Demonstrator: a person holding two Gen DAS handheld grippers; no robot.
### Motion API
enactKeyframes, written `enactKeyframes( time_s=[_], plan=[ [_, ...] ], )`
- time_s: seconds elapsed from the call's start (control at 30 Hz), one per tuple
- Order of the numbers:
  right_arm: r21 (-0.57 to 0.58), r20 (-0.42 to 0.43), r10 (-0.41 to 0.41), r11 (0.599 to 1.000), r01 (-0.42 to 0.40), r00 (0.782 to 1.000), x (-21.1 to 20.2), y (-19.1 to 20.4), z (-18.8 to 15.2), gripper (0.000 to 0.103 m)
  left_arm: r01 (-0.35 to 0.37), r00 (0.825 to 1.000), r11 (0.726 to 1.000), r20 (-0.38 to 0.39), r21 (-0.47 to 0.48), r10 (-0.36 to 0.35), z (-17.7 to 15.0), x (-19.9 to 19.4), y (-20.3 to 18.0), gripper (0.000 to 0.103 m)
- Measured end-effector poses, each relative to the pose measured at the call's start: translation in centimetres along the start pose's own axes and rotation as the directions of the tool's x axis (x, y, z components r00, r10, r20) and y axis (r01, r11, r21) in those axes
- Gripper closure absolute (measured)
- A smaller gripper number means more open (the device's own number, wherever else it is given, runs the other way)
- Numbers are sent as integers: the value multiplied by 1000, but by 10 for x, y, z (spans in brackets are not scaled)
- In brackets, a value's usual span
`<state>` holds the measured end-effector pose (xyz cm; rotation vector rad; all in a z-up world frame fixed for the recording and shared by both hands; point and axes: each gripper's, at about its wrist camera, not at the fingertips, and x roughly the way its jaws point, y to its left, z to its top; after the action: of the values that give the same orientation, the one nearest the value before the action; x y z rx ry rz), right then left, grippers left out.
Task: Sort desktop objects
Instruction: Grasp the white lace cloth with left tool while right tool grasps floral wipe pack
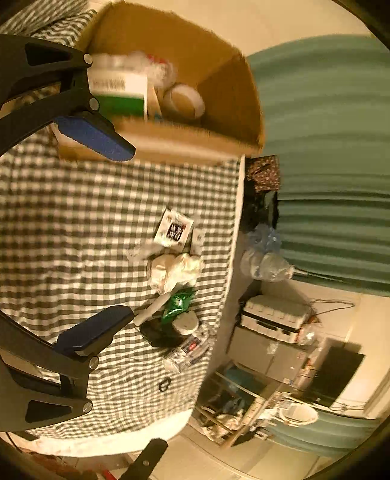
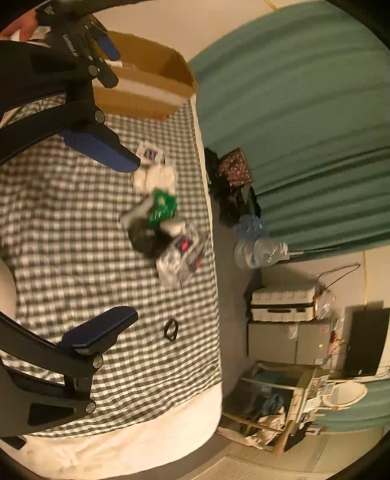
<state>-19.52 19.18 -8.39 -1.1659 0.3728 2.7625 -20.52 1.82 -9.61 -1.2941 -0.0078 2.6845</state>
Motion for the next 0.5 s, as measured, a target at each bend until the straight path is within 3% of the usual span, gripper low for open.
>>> enactKeyframes(
  time_s=[0.17,0.33,0.5],
  plan=[
    [16,-23,4,1000,-4,1000,46,-38,15,12,-21,999,999,-28,37,22,16,58,-23,4],
    [-6,-67,17,1000,-17,998,112,-52,33,12,-65,994,996,-79,67,70,27,132,-34,4],
    [-17,-108,44,999,-46,993,176,-45,44,12,-21,995,999,-101,44,26,36,175,-40,4]
  ],
)
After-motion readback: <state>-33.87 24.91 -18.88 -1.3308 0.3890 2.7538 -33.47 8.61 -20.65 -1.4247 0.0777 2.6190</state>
